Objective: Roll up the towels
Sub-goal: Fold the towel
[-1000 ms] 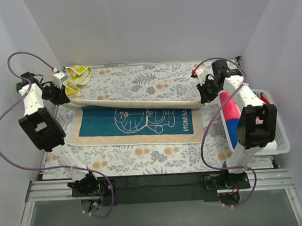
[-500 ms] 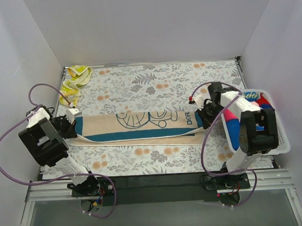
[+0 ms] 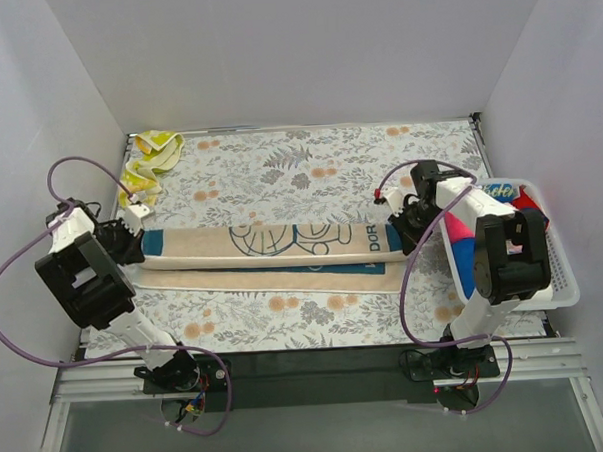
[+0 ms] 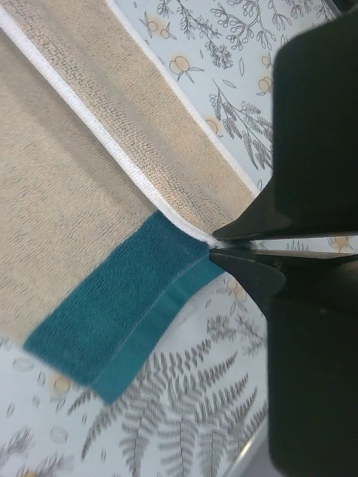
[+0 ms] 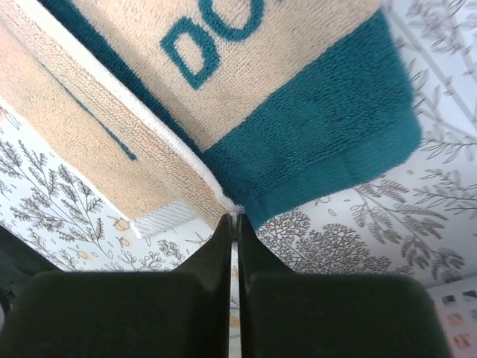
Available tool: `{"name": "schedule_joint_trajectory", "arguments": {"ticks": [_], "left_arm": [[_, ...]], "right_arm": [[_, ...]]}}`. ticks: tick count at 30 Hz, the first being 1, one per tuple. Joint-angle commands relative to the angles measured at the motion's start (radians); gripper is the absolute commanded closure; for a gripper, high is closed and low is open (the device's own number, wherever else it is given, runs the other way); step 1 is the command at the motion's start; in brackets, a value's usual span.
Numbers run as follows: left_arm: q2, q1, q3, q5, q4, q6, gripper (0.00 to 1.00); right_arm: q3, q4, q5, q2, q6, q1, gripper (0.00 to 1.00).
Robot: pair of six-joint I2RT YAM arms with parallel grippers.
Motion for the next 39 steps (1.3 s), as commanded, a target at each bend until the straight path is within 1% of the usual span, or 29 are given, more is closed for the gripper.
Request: {"name": "schedule_joint_trajectory", "arguments": {"ticks": [1, 3, 7, 12, 14, 16, 18, 21, 24, 25, 27, 31, 36, 39], "left_arm": [[-0.003, 0.003, 0.117, 0.027, -0.019, 0.008, 1.00], [0.011, 0.005, 0.187, 0.028, -0.057, 0.010, 1.00], [0.035, 0.014, 0.275, 0.027, -0.120, 0.044, 1.00], [0.072, 0.028, 0.318, 0.019, -0.162, 0.070, 1.00], [0.078, 0.028, 0.303, 0.016, -0.172, 0.079, 1.00], [0.068, 0.028, 0.272, 0.008, -0.134, 0.074, 1.00], [0.061, 0.028, 0.211, -0.002, -0.114, 0.071, 1.00], [0.049, 0.028, 0.114, -0.033, -0.059, 0.064, 1.00], [0.049, 0.026, 0.033, -0.074, 0.039, 0.038, 1.00], [0.063, 0.025, 0.025, -0.084, 0.074, 0.025, 1.00], [0.084, 0.026, 0.030, -0.094, 0.088, -0.016, 1.00], [0.095, 0.025, 0.027, -0.110, 0.122, -0.033, 1.00], [0.107, 0.025, 0.046, -0.081, 0.090, -0.042, 1.00], [0.090, 0.025, 0.030, -0.073, 0.075, -0.035, 1.00]], "right_arm": [[0.071, -0.051, 0.002, -0.048, -0.011, 0.001, 0.99], [0.081, -0.078, -0.007, -0.074, -0.020, 0.001, 0.99], [0.078, -0.127, -0.037, -0.120, -0.031, 0.008, 0.99], [-0.004, -0.138, -0.052, -0.163, -0.030, 0.079, 0.99], [-0.046, -0.117, -0.053, -0.160, -0.016, 0.099, 0.99], [-0.075, -0.088, -0.035, -0.159, 0.006, 0.126, 0.99], [-0.110, -0.048, -0.017, -0.144, 0.010, 0.140, 0.99], [-0.135, -0.016, 0.006, -0.111, 0.012, 0.145, 0.99], [-0.164, 0.004, 0.006, -0.088, 0.010, 0.157, 0.99], [-0.170, 0.011, 0.006, -0.084, 0.010, 0.163, 0.99], [-0.176, 0.018, 0.008, -0.070, 0.015, 0.178, 0.99], [-0.175, 0.034, 0.028, -0.055, 0.032, 0.194, 0.99], [-0.166, 0.096, 0.143, -0.010, 0.044, 0.189, 0.99], [-0.115, 0.112, 0.178, 0.034, 0.050, 0.166, 0.99]]}}
